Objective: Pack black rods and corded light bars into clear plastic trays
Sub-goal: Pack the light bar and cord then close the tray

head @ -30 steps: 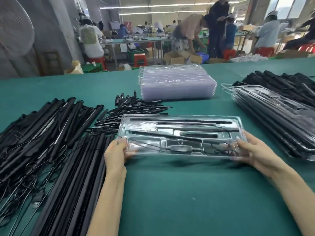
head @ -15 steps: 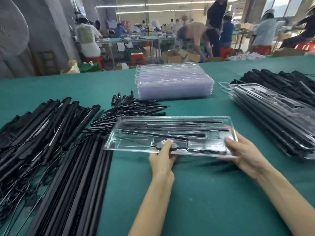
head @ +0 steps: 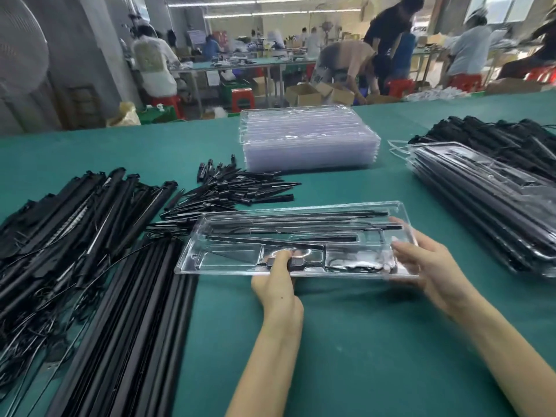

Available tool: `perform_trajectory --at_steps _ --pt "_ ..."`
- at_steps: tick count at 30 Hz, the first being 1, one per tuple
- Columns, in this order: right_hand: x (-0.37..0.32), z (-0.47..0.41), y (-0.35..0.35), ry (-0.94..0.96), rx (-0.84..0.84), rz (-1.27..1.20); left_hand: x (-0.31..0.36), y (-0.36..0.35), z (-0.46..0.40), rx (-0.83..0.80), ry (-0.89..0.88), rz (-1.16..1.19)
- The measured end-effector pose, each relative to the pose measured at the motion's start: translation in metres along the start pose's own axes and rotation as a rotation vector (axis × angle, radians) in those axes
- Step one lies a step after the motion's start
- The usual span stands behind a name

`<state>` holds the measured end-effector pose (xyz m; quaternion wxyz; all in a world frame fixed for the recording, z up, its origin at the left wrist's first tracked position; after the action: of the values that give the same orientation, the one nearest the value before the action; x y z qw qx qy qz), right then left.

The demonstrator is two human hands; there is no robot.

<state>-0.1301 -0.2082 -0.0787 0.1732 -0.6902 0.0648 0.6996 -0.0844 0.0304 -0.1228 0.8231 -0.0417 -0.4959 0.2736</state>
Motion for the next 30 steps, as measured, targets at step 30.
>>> perform_trajectory --at_steps 30 --pt "-0.025 0.031 -0.173 1.056 -0.057 1.581 0.021 -0.002 0.023 -0.208 -0.080 -0.203"
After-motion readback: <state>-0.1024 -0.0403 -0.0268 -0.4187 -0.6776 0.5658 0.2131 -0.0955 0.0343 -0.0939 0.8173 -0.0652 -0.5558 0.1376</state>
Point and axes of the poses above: each hand's wrist, its own z-axis away from the middle knuckle, its own y-axis out of the back of the hand, x = y × z, the point moved 8 cm from there along -z, towards the middle knuckle, and after that the axes turned 6 degrees about -z, right-handed, at the moved point
